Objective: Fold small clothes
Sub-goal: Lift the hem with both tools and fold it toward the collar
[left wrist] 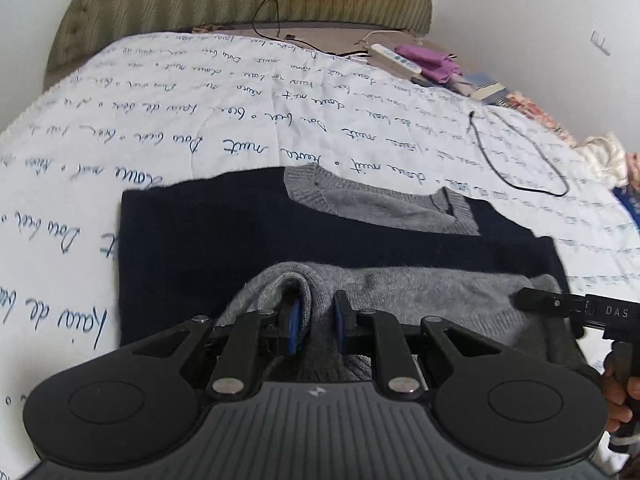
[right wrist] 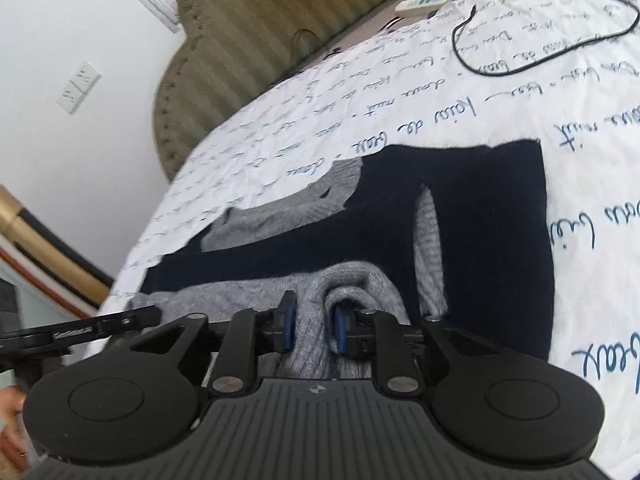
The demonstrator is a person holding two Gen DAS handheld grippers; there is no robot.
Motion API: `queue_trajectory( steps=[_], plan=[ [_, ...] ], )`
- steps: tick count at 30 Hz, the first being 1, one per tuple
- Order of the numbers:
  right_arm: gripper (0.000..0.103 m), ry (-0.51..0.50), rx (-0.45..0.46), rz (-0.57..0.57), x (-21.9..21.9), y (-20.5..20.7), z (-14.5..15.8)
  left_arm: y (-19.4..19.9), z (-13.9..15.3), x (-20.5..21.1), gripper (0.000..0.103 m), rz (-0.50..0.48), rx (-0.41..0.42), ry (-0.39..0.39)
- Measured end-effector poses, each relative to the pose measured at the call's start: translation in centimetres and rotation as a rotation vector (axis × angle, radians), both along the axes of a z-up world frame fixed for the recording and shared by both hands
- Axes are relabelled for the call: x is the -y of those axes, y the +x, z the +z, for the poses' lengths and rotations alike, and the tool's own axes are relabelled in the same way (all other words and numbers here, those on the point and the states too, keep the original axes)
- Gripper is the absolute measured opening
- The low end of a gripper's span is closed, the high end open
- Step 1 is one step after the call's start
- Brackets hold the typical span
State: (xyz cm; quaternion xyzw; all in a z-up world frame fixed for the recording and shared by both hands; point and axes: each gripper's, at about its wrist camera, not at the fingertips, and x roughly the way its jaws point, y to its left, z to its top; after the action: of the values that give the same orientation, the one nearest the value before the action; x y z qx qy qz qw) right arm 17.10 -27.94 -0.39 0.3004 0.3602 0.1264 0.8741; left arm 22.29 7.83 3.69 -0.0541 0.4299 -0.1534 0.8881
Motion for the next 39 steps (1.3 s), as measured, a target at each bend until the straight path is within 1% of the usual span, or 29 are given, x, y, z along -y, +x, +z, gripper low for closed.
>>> queue_trajectory(
  steps=[1, 4, 8, 10, 12, 13, 15, 16, 17, 19, 21, 23, 27, 29, 31, 34, 36, 39],
  plan=[
    [0.045, 0.003, 0.004, 0.016, 0.2, -0.5, 0.1, -0.4, 0.1, -0.3, 0.019, -0.005, 0.0, -0.005],
    [0.05, 0.039, -0.001, 0.055, 0.7, -2.2, 0.1, -2.0, 0.3, -1.1, 0.027, -0.013, 0.005, -0.022],
    [0.05, 0.094, -0.026, 0.105, 1.4, -4.5, -0.4, -4.3, -0.4, -2.1, 0.034, -0.026, 0.007, -0.047],
    [0.05, 0.1, -0.03, 0.11, 1.4, -5.0, -0.8, -5.2, -1.1, -2.6, 0.042, -0.025, -0.002, -0.069],
    [0.05, 0.114, -0.026, 0.1, 1.4, -5.2, -1.1, -5.7, -1.6, -3.0, 0.044, -0.011, -0.002, -0.087],
    [0.048, 0.116, -0.021, 0.093, 1.3, -5.1, -1.1, -5.8, -1.9, -3.0, 0.044, -0.013, -0.002, -0.087],
    [0.031, 0.117, -0.02, 0.08, 1.1, -4.8, -1.1, -5.8, -2.0, -2.9, 0.041, -0.007, -0.009, -0.083],
    [0.02, 0.109, -0.019, 0.078, 0.9, -4.7, -0.9, -5.7, -2.0, -2.9, 0.026, -0.009, -0.011, -0.09],
    [0.019, 0.108, -0.013, 0.076, 0.9, -4.8, -0.8, -5.7, -1.9, -2.9, 0.01, -0.016, -0.018, -0.1],
    [0.017, 0.126, 0.006, 0.065, 1.0, -5.0, -0.3, -5.7, -1.5, -3.0, 0.007, -0.013, -0.024, -0.109],
    [0.016, 0.162, 0.034, 0.048, 1.7, -5.4, 0.3, -6.1, -0.9, -2.9, 0.006, -0.015, 0.002, -0.097],
    [0.016, 0.206, 0.064, 0.027, 2.7, -5.8, 1.1, -6.4, -0.1, -2.9, 0.006, -0.011, 0.022, -0.103],
    [0.016, 0.284, 0.134, -0.006, 4.5, -6.0, 3.0, -6.4, 2.2, -3.4, 0.006, 0.017, 0.092, -0.135],
    [0.016, 0.29, 0.162, -0.027, 5.1, -5.6, 4.0, -5.9, 3.2, -3.3, 0.005, 0.031, 0.133, -0.12],
    [0.016, 0.286, 0.178, -0.057, 5.7, -4.8, 4.6, -4.8, 4.3, -3.0, 0.005, 0.043, 0.174, -0.093],
    [0.016, 0.278, 0.18, -0.118, 6.5, -2.9, 5.0, -2.2, 5.2, -2.3, 0.005, 0.069, 0.201, -0.068],
    [0.016, 0.26, 0.173, -0.158, 6.8, -1.4, 5.0, 0.1, 5.3, -1.9, 0.005, 0.104, 0.209, -0.042],
    [0.016, 0.235, 0.143, -0.219, 7.2, 1.0, 4.2, 3.6, 4.2, -1.8, 0.005, 0.169, 0.187, -0.011]
  ],
)
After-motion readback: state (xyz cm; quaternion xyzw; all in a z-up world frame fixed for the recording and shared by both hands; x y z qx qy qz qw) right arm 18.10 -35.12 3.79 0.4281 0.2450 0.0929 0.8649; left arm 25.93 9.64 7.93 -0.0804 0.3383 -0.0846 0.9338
